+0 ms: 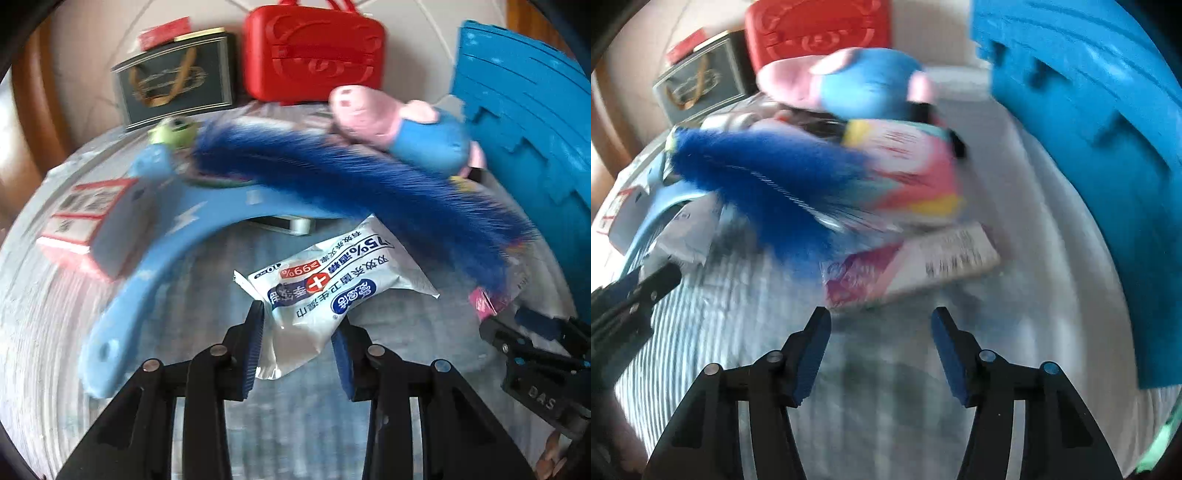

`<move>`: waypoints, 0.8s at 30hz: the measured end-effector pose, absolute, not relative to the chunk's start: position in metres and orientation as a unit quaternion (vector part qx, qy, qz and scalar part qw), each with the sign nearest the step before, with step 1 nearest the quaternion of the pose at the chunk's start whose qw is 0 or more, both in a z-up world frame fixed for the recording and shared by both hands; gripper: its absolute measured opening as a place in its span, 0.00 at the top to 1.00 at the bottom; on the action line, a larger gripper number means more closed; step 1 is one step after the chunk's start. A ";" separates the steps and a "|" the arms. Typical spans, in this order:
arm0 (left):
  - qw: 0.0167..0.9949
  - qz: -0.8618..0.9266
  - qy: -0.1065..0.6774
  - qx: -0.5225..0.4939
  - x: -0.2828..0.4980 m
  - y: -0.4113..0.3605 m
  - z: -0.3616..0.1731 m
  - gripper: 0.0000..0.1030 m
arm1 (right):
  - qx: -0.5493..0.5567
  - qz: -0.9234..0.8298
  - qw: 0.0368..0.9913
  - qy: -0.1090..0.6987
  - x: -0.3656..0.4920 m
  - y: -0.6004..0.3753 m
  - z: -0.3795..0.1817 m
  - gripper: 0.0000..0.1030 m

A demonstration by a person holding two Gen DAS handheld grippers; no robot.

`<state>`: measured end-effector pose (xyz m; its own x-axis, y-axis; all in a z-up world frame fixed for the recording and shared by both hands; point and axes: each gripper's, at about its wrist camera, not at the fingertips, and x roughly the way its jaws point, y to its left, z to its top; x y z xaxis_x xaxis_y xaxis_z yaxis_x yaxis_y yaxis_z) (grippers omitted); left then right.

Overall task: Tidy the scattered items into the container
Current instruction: 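Grasp the white wet-wipe pack with the left tool while the right tool grasps the ointment box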

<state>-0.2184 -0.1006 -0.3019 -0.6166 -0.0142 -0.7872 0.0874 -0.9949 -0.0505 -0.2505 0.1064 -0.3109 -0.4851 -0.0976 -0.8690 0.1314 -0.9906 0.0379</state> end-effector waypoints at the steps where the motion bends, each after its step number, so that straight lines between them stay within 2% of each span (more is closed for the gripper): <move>1: 0.020 -0.899 0.043 0.436 -0.221 -0.094 -0.302 0.67 | 0.505 -0.860 0.070 0.013 -0.248 0.114 -0.309 0.45; 3: 0.008 -0.898 0.041 0.437 -0.225 -0.081 -0.302 0.67 | 0.501 -0.862 0.078 0.012 -0.240 0.128 -0.303 0.41; 6: 0.003 -0.898 0.031 0.439 -0.224 -0.068 -0.303 0.67 | 0.484 -0.871 0.084 0.011 -0.231 0.141 -0.291 0.17; 7: 0.005 -0.897 0.032 0.440 -0.223 -0.067 -0.303 0.67 | 0.476 -0.875 0.081 0.016 -0.232 0.144 -0.288 0.16; 8: 0.008 -0.896 0.036 0.442 -0.222 -0.066 -0.304 0.67 | 0.476 -0.876 0.079 0.019 -0.237 0.145 -0.288 0.16; 9: 0.011 -0.895 0.039 0.444 -0.222 -0.066 -0.304 0.67 | 0.478 -0.875 0.076 0.013 -0.243 0.147 -0.288 0.21; 10: 0.012 -0.894 0.043 0.445 -0.225 -0.065 -0.305 0.67 | 0.479 -0.875 0.077 0.006 -0.246 0.147 -0.289 0.31; 12: 0.008 -0.897 0.044 0.439 -0.235 -0.058 -0.307 0.67 | 0.478 -0.876 0.068 -0.004 -0.252 0.146 -0.287 0.37; 18: -0.052 -0.898 0.023 0.436 -0.262 -0.018 -0.313 0.67 | 0.478 -0.877 -0.021 0.044 -0.257 0.153 -0.298 0.37; 24: -0.151 -0.872 0.020 0.466 -0.233 0.007 -0.314 0.68 | 0.489 -0.872 0.024 0.015 -0.275 0.158 -0.312 0.37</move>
